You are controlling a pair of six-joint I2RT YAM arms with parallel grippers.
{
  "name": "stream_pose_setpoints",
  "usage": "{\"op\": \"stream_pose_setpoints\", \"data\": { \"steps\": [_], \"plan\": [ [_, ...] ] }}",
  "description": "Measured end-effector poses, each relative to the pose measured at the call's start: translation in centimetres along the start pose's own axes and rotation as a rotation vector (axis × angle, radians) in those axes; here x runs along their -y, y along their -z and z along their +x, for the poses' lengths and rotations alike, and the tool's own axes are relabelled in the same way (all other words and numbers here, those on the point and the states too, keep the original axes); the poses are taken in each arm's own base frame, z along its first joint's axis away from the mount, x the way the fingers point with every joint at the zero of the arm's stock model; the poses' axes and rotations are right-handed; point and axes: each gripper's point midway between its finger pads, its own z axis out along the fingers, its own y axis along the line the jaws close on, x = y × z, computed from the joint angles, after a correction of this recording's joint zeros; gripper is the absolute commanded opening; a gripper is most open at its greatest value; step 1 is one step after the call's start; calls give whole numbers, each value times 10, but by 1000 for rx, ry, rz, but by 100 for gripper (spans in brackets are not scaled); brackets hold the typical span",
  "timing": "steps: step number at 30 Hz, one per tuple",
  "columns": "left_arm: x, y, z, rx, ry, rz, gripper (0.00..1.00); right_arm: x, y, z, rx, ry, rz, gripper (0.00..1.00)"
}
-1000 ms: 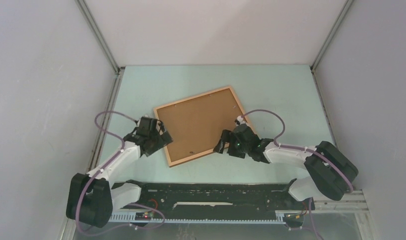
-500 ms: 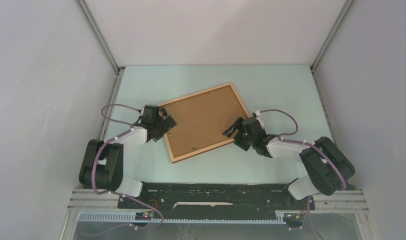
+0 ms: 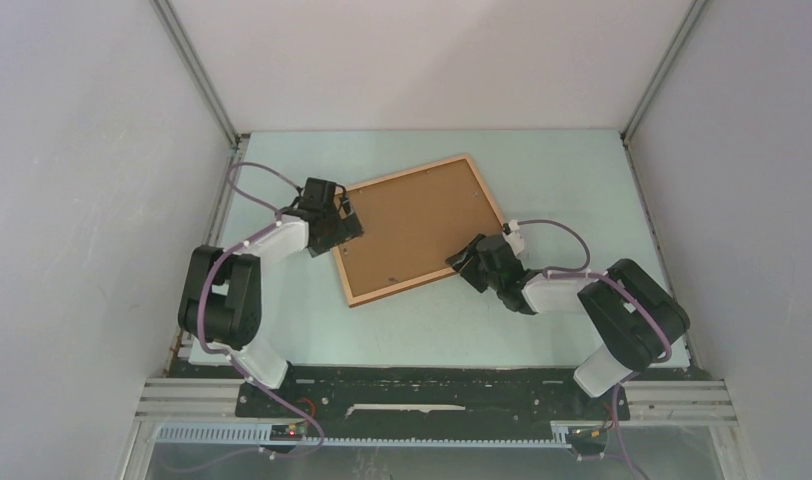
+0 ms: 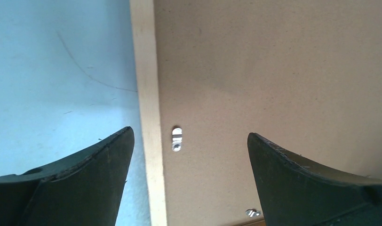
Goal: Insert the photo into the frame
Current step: Install the photo frame at the center of the board.
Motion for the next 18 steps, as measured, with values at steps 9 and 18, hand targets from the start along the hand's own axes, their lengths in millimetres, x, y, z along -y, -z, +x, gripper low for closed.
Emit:
{"op": "stream_pose_setpoints", "data": {
  "steps": [9, 18],
  "plan": [
    [-30, 14, 3, -21, -55, -152, 86, 7, -2, 5, 13, 43, 66, 34],
    [-22, 10, -10, -37, -65, -178, 68, 0, -3, 6, 35, 61, 87, 18]
  ]
}}
